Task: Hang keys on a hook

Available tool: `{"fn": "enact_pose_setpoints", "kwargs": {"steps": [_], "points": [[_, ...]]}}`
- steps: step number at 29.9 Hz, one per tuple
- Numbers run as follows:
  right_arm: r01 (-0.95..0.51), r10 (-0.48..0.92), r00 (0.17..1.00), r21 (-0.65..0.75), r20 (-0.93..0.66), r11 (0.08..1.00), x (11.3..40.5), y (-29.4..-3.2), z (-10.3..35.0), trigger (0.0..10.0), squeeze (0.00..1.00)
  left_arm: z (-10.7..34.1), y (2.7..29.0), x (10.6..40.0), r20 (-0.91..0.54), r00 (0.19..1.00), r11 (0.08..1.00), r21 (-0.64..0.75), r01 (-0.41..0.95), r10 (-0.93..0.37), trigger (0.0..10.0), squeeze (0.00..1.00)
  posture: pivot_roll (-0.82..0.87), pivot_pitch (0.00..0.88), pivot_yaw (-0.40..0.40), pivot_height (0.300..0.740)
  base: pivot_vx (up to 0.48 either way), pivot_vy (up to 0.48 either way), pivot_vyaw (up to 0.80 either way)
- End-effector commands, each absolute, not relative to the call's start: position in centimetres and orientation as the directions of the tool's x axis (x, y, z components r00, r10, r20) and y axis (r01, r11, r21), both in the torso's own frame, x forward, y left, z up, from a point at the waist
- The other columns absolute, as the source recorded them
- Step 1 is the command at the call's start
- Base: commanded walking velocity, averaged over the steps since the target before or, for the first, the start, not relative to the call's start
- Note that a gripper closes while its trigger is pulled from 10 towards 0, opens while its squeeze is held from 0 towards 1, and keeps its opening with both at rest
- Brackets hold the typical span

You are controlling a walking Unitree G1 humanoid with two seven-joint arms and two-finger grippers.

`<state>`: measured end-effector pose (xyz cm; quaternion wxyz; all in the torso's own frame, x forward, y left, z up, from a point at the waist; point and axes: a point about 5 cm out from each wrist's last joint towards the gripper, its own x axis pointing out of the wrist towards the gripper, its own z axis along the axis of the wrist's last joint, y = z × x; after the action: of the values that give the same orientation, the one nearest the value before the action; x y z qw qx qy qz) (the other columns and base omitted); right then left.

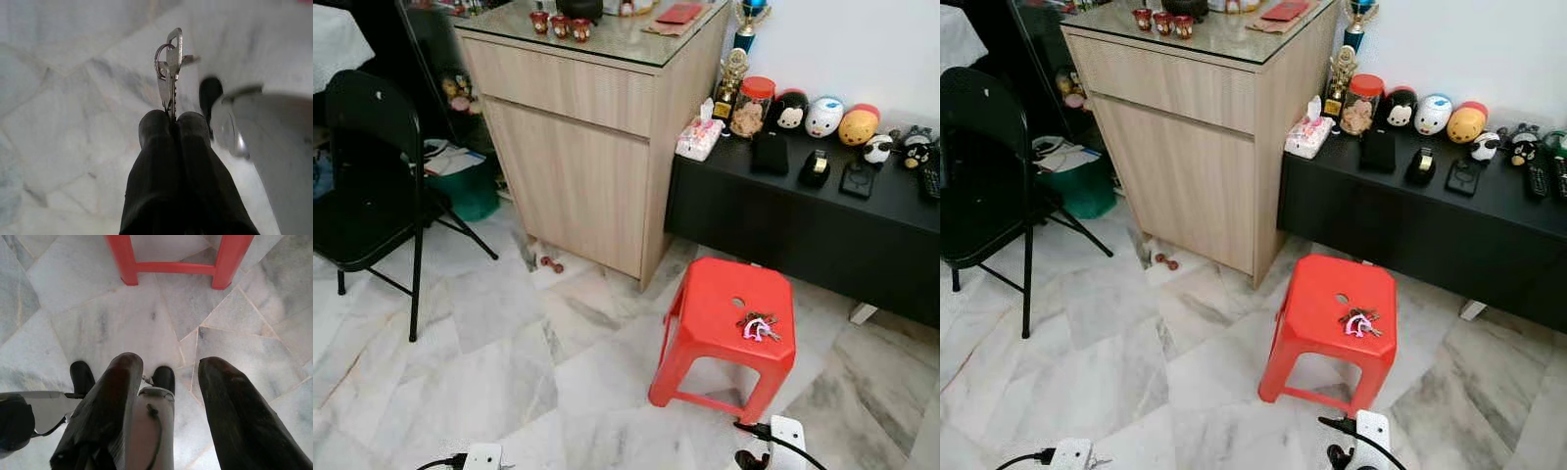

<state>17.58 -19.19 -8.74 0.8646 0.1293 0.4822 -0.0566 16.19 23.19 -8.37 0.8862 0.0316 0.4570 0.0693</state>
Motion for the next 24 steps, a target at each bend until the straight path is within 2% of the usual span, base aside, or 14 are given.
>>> {"fn": "enact_pose_setpoints", "kwargs": {"steps": [1,4,10,14,22,24], "points": [[0.217,0.046,0.502,0.177,-0.864,0.960,16.7,-18.8,-9.2,10.0,0.00,-8.2,23.1,16.3,-0.781,0.606,0.988,0.099,-0.123,0.153,10.0,0.00,0.12,0.035,-0.021,0.740,0.000,0.000,0.00],[0.232,0.035,0.506,0.175,-0.862,0.957,16.7,-19.0,-9.2,10.0,0.00,-8.1,22.9,16.7,-0.770,0.623,0.990,0.099,-0.097,0.138,10.0,0.00,0.13,0.022,-0.026,0.740,0.000,0.000,0.00],[0.239,0.027,0.507,0.171,-0.861,0.956,16.6,-18.8,-9.2,10.0,0.00,-8.3,22.7,16.4,-0.786,0.605,0.991,0.086,-0.098,0.128,10.0,0.00,0.11,0.006,-0.017,0.740,0.000,0.000,0.00],[0.235,0.040,0.507,0.183,-0.861,0.955,16.3,-18.5,-9.4,10.0,0.00,-8.9,21.7,15.7,-0.812,0.579,0.997,0.040,-0.064,0.070,10.0,0.00,0.10,0.000,-0.008,0.740,0.000,0.000,0.00],[0.253,0.042,0.513,0.198,-0.858,0.947,16.3,-18.5,-9.4,10.0,0.00,-8.8,21.7,15.9,-0.802,0.592,0.996,0.042,-0.076,0.079,10.0,0.00,0.11,0.002,-0.007,0.740,0.000,0.000,0.00],[0.324,-0.001,0.530,0.201,-0.848,0.924,16.7,-19.3,-9.1,10.0,0.00,-8.7,21.7,16.1,-0.798,0.597,0.996,0.037,-0.081,0.078,10.0,0.00,0.11,0.021,-0.006,0.740,0.000,0.000,0.00]]}}
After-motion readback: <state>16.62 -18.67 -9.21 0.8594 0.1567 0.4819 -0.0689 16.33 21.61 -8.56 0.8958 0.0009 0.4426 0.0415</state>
